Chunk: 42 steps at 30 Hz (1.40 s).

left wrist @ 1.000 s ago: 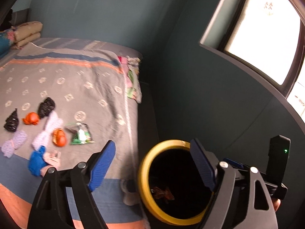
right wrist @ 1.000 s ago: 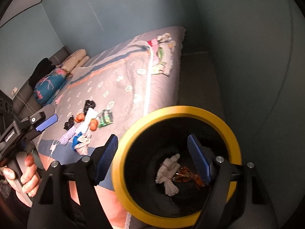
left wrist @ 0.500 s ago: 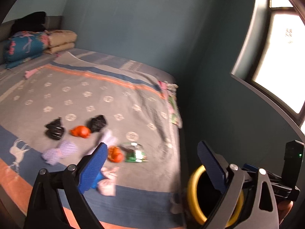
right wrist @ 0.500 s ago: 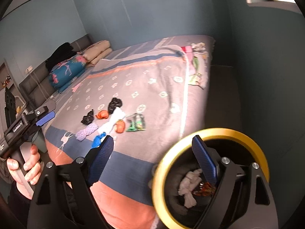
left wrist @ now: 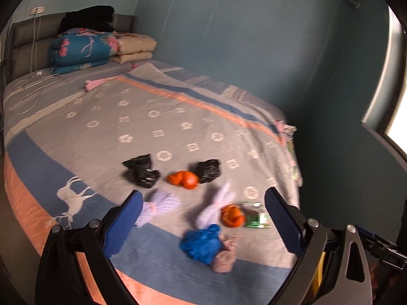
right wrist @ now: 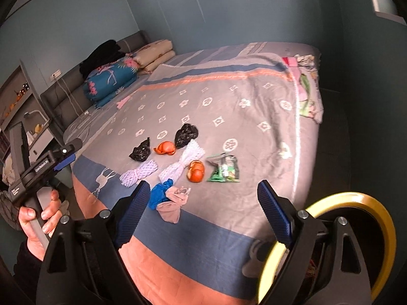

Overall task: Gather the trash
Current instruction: 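Move both grippers back over the remaining trash on the bed, then grasp the lilac foam net with the left gripper while the right grasps the pink cloth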

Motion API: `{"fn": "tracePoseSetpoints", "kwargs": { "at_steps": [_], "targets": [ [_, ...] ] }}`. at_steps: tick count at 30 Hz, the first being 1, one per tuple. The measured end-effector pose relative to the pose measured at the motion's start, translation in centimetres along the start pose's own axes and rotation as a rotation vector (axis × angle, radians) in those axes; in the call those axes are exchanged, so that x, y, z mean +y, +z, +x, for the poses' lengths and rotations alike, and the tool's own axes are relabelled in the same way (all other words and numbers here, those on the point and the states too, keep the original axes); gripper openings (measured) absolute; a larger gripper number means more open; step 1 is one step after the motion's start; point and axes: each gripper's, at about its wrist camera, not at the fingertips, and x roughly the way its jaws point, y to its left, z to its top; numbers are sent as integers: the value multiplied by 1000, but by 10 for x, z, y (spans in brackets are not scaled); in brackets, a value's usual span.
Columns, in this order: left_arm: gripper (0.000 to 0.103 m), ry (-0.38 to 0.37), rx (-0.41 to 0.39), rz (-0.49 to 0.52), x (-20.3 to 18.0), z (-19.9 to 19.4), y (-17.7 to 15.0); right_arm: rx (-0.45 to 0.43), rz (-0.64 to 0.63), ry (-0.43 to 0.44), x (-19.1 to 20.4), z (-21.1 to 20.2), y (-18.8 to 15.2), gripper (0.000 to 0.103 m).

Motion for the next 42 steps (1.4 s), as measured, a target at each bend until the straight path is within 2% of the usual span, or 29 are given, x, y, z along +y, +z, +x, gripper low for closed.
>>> {"fn": "tracePoseSetpoints", "kwargs": {
  "at_steps": [9, 17, 24, 31, 42],
  "targets": [
    [93, 85, 77, -37, 48, 51, -15, 123, -67, 62, 39, 76, -14, 82],
    [93, 139, 151, -67, 84, 94, -29, 253, -94, 68, 60, 139, -37, 82],
    [93, 161, 218, -126, 118, 125, -39, 332, -99, 43, 65, 180, -56, 82],
    [93, 189, 260, -97, 123, 156, -40, 310, -160, -46, 70, 196, -66, 82],
    [93, 167, 312, -47, 112, 194, -42, 343, -189, -37, 76, 220, -71, 77]
  ]
}}
